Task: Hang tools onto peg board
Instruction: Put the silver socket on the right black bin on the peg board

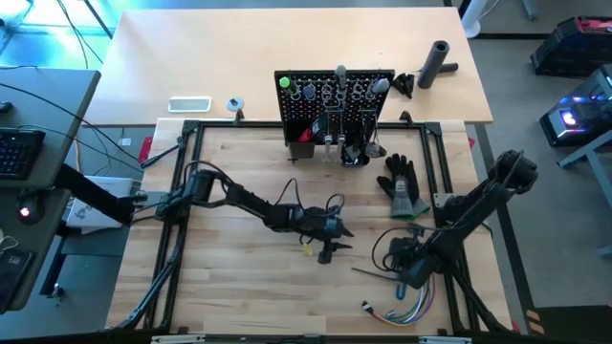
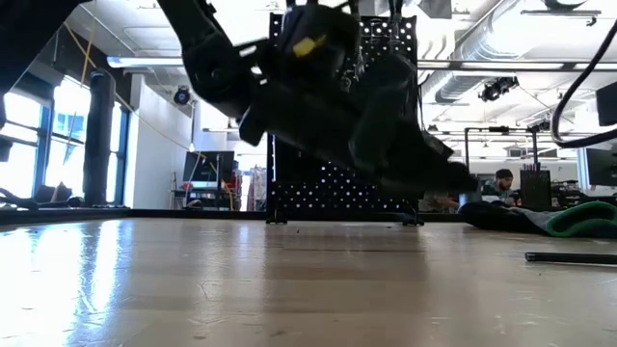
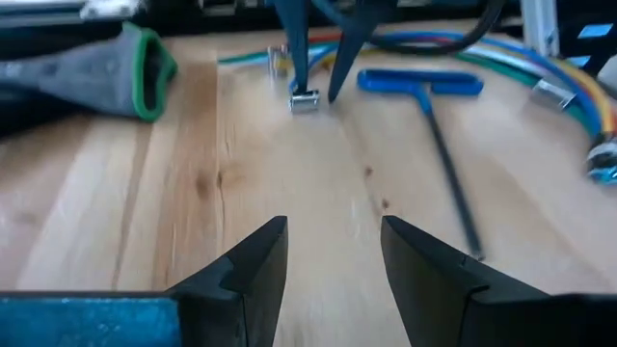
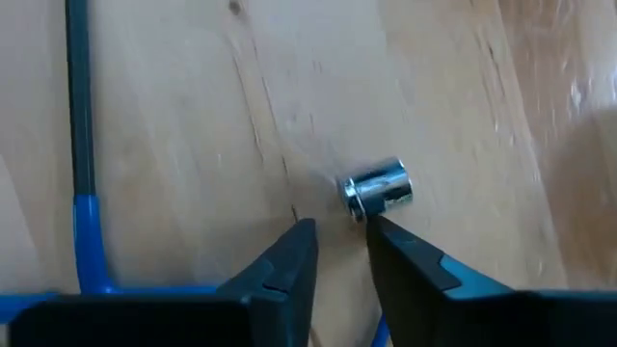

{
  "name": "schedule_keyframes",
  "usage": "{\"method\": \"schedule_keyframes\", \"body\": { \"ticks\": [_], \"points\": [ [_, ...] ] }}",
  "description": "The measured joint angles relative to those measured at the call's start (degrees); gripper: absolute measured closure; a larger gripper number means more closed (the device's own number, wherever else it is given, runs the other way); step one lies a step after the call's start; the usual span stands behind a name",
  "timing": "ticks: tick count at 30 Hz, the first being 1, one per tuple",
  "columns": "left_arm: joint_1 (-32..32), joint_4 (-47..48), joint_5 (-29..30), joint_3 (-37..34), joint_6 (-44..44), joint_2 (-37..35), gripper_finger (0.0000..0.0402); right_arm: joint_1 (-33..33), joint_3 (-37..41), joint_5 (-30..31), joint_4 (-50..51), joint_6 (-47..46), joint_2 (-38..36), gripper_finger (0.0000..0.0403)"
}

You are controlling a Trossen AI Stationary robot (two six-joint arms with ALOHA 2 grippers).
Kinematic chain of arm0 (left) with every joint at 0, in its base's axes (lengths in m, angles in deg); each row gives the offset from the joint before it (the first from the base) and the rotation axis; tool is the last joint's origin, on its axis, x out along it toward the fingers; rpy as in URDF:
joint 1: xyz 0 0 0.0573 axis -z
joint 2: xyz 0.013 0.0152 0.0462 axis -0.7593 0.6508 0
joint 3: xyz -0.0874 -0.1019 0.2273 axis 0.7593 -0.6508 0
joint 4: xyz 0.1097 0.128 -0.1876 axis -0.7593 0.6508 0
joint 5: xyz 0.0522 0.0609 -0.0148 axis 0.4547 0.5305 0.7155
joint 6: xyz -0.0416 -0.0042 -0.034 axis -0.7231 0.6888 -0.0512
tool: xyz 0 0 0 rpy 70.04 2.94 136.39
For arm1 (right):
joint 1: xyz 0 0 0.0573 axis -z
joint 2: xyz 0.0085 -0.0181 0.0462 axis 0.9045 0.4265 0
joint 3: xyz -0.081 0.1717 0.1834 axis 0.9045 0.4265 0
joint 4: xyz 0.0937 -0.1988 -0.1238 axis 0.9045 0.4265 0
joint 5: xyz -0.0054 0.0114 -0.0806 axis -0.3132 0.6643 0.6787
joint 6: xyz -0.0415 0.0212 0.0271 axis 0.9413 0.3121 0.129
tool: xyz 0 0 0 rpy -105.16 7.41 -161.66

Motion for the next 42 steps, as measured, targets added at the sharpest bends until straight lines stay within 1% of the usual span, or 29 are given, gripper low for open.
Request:
{"method": "schedule_keyframes", "body": {
  "ticks": [6,13,17,20,25,28,32,42],
  "points": [
    [-0.24,-0.01,0.0,1.82,-0.81,4.03,0.0241,1.73,0.07,1.13,-2.27,3.47,0.07,0.0342],
    [-0.37,-0.04,-0.02,4.34,-1.77,6.25,0.0241,2.46,0.15,2.37,-4.66,5.21,0.22,0.0361],
    [-0.37,-0.16,-0.04,4.91,-1.76,6.25,0.0241,2.67,0.15,2.63,-4.89,5.12,0.23,0.0363],
    [-0.37,0.53,-0.09,5.29,-1.77,6.25,0.0241,3.84,0.2,4.29,-7.56,6.85,0.33,0.0364],
    [-0.37,2.38,-0.36,5.29,-1.78,6.25,0.0237,6.44,0.2,5.37,-10.61,11.26,0.39,0.0364],
    [-0.37,3.28,-0.91,5.29,-1.8,6.24,0.0228,8.21,0.2,5.31,-11.94,13.97,0.39,0.0364],
    [-0.31,4.72,0.06,5.29,-1.93,6.12,0.0211,9.32,0.2,4.83,-13.8,16.35,0.39,0.0364],
    [-0.71,4.1,0.33,5.29,-2.19,6.1,0.0182,9.51,0.17,4.3,-16.54,16.42,0.39,0.0364]
  ]
}}
